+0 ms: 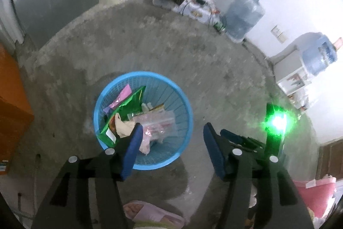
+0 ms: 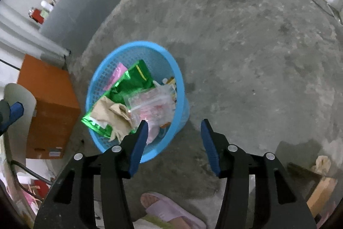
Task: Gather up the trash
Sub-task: 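Move both grippers back to the table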
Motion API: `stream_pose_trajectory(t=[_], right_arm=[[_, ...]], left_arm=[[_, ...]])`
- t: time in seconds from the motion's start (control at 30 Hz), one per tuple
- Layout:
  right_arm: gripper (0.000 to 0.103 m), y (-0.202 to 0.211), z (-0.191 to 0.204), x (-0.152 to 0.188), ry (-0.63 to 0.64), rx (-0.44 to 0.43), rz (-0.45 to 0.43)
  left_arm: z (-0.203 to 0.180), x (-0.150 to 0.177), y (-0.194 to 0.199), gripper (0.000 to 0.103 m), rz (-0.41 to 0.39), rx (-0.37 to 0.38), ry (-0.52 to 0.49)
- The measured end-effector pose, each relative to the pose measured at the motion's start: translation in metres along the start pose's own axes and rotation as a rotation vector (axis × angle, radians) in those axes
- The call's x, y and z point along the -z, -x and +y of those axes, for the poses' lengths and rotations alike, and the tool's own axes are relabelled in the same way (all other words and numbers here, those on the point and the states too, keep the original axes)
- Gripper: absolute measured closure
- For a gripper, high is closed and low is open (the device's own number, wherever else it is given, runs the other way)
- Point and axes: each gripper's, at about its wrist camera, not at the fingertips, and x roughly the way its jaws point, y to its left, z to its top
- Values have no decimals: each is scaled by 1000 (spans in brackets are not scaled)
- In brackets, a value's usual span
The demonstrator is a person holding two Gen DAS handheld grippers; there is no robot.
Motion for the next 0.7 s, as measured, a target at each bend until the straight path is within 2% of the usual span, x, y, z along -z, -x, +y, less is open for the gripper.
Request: stream_pose_trajectory(t=[0.13,0.2,0.37,0.53,0.67,0.7], right_arm=[[39,47,1,15,32,-6,-102],[29,69,4,24,60,11,-158],[8,119,15,45,173,68,-288],[8,166,42,62,324,99,-412],[8,194,63,72,385,49,-468],[8,201,70,76,398,14,-476]], left_arm=[[-11,12,47,43,-62,25,-15],[-15,20,75,41,-98,35,-15],[-15,53,148,33,-226,12,-9],[-1,103,219,27,-357,-23,52],[23,153,267,22,-429,-93,120],[30,163,275,22,-438,-109,134]])
